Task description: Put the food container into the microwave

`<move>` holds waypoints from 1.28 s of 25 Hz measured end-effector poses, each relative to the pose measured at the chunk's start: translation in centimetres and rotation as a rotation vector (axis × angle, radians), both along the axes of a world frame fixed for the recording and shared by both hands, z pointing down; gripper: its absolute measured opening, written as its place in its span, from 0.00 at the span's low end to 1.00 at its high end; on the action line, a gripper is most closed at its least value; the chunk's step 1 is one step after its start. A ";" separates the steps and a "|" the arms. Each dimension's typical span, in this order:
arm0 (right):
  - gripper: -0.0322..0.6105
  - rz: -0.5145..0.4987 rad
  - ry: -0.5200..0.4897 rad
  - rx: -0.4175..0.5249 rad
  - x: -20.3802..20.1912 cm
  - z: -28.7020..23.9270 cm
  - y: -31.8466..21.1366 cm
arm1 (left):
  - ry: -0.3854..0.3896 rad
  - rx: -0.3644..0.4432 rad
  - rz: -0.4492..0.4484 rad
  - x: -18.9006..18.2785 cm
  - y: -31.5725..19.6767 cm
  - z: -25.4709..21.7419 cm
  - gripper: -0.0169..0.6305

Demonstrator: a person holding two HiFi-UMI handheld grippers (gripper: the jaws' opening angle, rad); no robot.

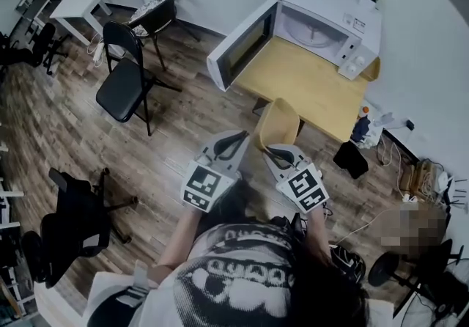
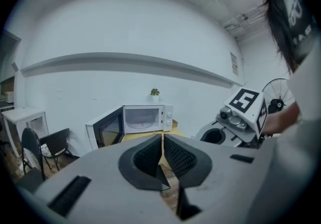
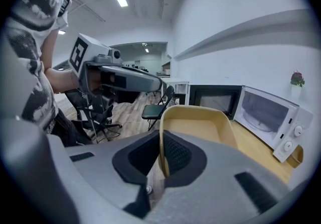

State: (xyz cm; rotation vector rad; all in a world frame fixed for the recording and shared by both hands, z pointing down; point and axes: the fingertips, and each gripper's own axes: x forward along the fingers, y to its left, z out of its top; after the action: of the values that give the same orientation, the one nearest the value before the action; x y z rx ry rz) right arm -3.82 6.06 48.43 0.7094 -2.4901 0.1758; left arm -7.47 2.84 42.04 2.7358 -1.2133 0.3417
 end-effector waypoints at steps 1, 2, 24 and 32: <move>0.09 0.007 0.005 0.002 -0.3 -0.1 -0.7 | 0.006 0.006 0.008 -0.3 -0.8 -0.2 0.04; 0.09 0.017 0.009 0.004 -0.5 -0.1 -1.4 | 0.011 0.010 0.016 -0.5 -1.4 -0.3 0.04; 0.09 0.218 0.073 0.015 -1.3 0.4 -5.6 | 0.061 0.004 0.205 -1.5 -5.5 0.4 0.04; 0.09 0.202 0.093 -0.008 -0.9 1.3 -6.1 | 0.063 -0.025 0.184 -1.8 -5.6 1.4 0.04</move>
State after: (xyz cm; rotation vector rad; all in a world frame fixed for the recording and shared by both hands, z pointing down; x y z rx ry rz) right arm -4.76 -0.05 49.73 0.9434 -2.3267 0.2214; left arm -9.32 -2.75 43.39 2.8200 -0.9379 0.2846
